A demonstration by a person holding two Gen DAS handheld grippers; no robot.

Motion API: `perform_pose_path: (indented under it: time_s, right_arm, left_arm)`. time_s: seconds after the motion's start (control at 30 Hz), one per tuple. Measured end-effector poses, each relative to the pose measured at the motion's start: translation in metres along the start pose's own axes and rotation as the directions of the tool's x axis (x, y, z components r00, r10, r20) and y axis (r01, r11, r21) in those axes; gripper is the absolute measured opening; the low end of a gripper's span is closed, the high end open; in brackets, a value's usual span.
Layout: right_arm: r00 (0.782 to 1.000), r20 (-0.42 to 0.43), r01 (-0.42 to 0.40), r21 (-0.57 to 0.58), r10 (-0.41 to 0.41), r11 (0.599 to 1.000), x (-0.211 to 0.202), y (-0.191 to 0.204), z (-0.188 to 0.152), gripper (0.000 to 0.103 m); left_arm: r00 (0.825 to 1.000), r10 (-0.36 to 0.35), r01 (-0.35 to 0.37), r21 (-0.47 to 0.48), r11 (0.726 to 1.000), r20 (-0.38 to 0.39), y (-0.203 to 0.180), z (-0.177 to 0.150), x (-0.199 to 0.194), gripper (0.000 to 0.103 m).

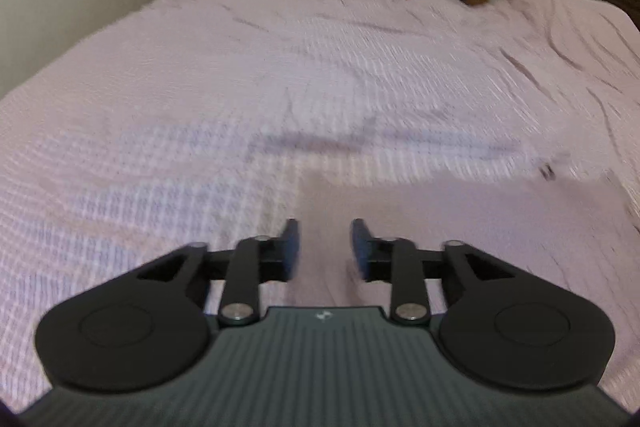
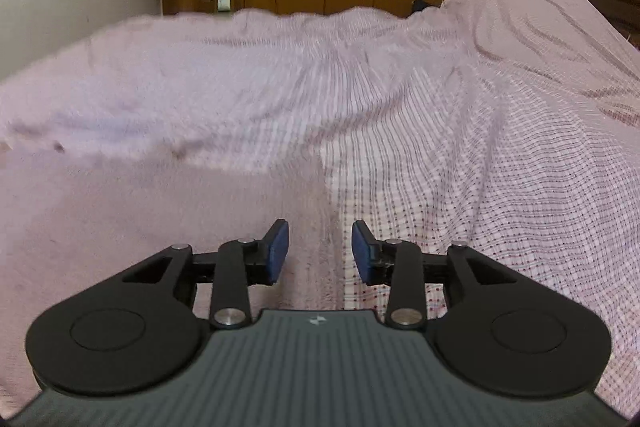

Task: Fold small clothes

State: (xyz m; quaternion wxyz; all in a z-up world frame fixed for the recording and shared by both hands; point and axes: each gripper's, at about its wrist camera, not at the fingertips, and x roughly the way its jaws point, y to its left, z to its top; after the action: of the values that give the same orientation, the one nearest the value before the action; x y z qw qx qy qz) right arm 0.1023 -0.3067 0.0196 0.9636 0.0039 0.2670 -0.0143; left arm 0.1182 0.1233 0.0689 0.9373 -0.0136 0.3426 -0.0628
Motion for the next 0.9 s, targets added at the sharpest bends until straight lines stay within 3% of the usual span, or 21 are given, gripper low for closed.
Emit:
perform_pose_path:
  time_s: [0.17, 0.27, 0.43, 0.5, 0.63, 0.73, 0.9]
  right_arm:
    - [0.989, -0.037, -0.140, 0.057, 0.142, 0.988, -0.020, -0.002, -0.013, 0.042]
    - [0.988, -0.100, -0.109, 0.061, 0.115, 0.992, -0.006, -0.004, -0.026, 0.042]
    - [0.992, -0.093, -0.078, 0.138, 0.091, 0.987, 0.001, -0.017, -0.031, 0.042]
    - [0.993, -0.089, -0.060, 0.148, 0.074, 0.987, -0.005, -0.019, -0.029, 0.045]
    - [0.991, -0.084, -0.082, 0.251, 0.106, 0.965, -0.022, -0.036, -0.027, 0.059]
    - [0.977, -0.106, -0.139, 0.342, 0.186, 0.929, -0.033, -0.051, -0.031, 0.069]
    - [0.935, -0.173, -0.208, 0.443, 0.311, 0.872, -0.036, -0.058, -0.048, 0.070]
  left_arm:
    - [0.996, 0.011, -0.009, 0.019, 1.000, -0.084, -0.008, -0.024, -0.006, 0.041]
    - [0.992, 0.057, -0.055, 0.023, 0.998, -0.112, -0.006, -0.040, 0.001, 0.045]
    - [0.993, 0.078, -0.083, -0.057, 0.995, -0.084, -0.003, -0.047, -0.006, 0.045]
    - [0.991, 0.099, -0.107, -0.090, 0.990, -0.090, -0.004, -0.048, -0.013, 0.050]
    - [0.980, 0.178, -0.189, -0.134, 0.973, -0.095, -0.004, -0.053, -0.033, 0.073]
    - [0.976, 0.185, -0.203, -0.168, 0.965, -0.115, 0.002, -0.059, -0.041, 0.082]
    - [0.981, 0.119, -0.153, -0.237, 0.960, -0.152, 0.016, -0.062, -0.044, 0.084]
